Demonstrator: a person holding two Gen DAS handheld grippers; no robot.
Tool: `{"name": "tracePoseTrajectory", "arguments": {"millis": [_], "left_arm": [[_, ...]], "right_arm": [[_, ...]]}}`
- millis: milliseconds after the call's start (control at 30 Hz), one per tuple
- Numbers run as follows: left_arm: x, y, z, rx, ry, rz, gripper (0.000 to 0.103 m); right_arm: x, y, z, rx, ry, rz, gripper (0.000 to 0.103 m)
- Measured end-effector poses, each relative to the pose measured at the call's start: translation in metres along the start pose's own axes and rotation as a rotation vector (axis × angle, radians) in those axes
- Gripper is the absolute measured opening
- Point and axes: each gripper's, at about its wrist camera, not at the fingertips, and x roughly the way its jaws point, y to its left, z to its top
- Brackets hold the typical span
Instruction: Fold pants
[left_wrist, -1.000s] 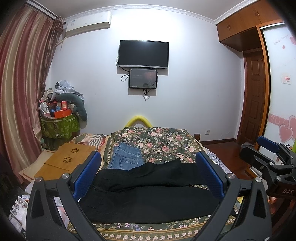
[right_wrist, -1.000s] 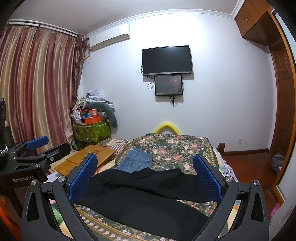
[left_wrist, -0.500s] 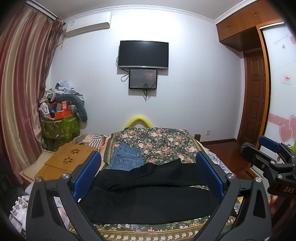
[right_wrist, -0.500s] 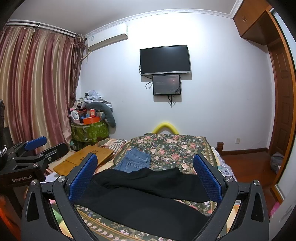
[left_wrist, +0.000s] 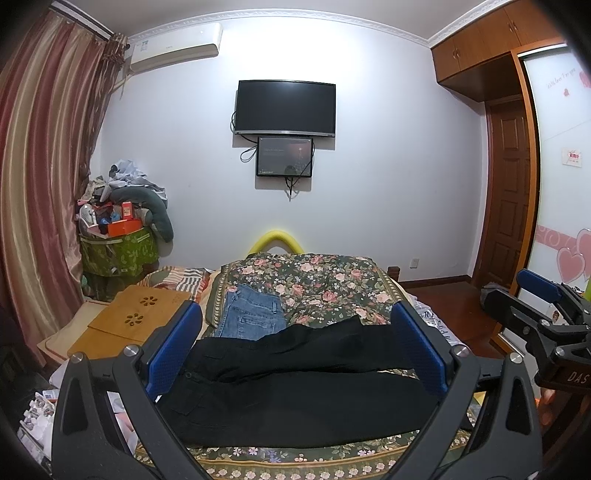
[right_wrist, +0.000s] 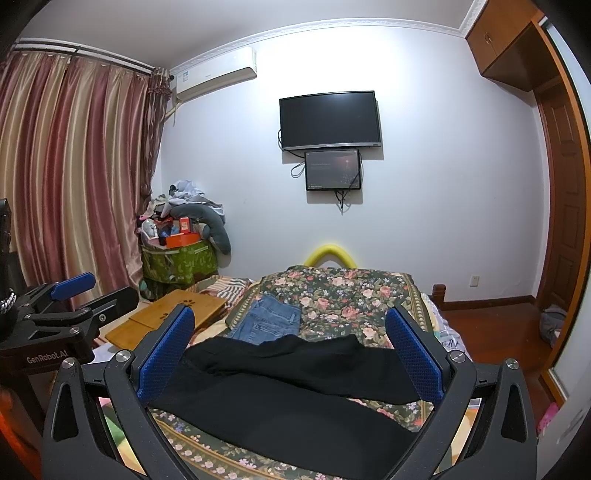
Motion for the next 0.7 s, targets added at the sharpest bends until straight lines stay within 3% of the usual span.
{"name": "tracePoseTrajectory", "arguments": {"millis": [700], "left_arm": [[0.021, 0.007, -0.001, -0.009, 0.03, -0.015, 0.103]], "right_arm": [[0.015, -0.004, -0.001, 0.018, 0.026, -0.018, 0.103]]}}
